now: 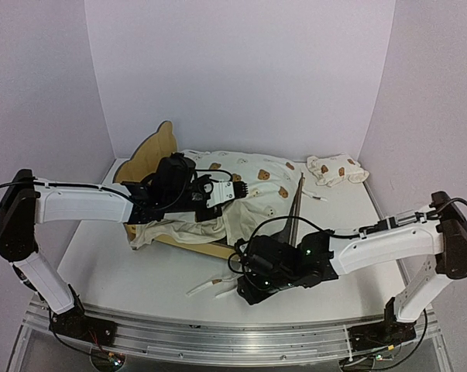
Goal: Set up the pet bed
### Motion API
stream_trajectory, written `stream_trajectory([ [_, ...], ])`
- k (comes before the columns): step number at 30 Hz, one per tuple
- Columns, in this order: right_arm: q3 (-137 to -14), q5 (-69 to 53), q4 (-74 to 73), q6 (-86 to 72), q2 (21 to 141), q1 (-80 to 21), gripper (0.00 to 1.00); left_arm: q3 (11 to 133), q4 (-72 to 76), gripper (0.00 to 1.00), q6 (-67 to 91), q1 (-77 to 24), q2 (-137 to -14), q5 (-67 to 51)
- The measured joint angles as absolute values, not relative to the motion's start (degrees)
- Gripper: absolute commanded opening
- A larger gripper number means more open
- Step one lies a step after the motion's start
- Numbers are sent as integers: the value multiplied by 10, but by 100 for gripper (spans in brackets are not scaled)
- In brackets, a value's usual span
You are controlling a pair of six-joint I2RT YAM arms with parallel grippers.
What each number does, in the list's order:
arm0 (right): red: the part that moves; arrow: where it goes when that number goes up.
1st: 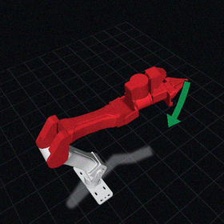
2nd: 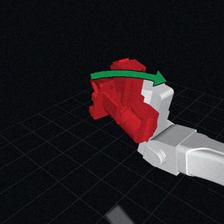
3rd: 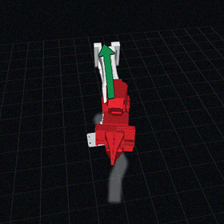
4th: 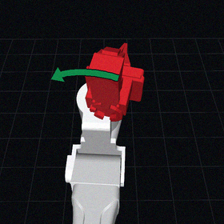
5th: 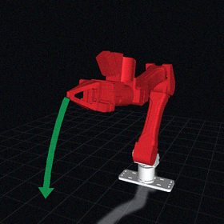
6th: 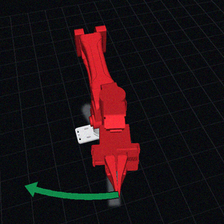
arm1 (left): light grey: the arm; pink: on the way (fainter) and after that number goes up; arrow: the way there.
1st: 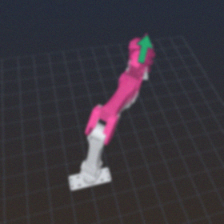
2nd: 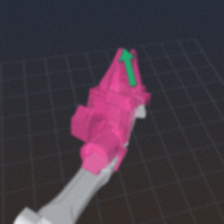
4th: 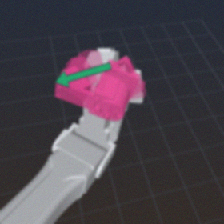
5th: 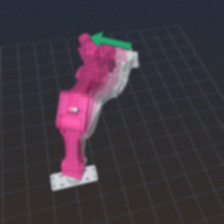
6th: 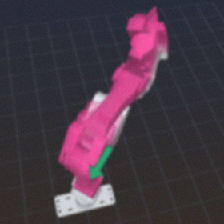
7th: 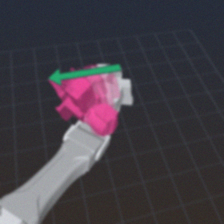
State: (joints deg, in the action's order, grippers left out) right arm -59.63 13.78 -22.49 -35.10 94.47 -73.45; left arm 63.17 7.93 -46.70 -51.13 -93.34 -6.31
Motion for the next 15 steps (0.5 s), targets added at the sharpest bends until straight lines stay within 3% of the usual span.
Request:
stream_trajectory([
  [3,-576,185,-224,-400,929,-735,43,628,80,0,-467,-511,-933,-63],
  [15,-512,339,-72,-542,984,-735,41,624,86,0,-466,-510,-933,-65],
])
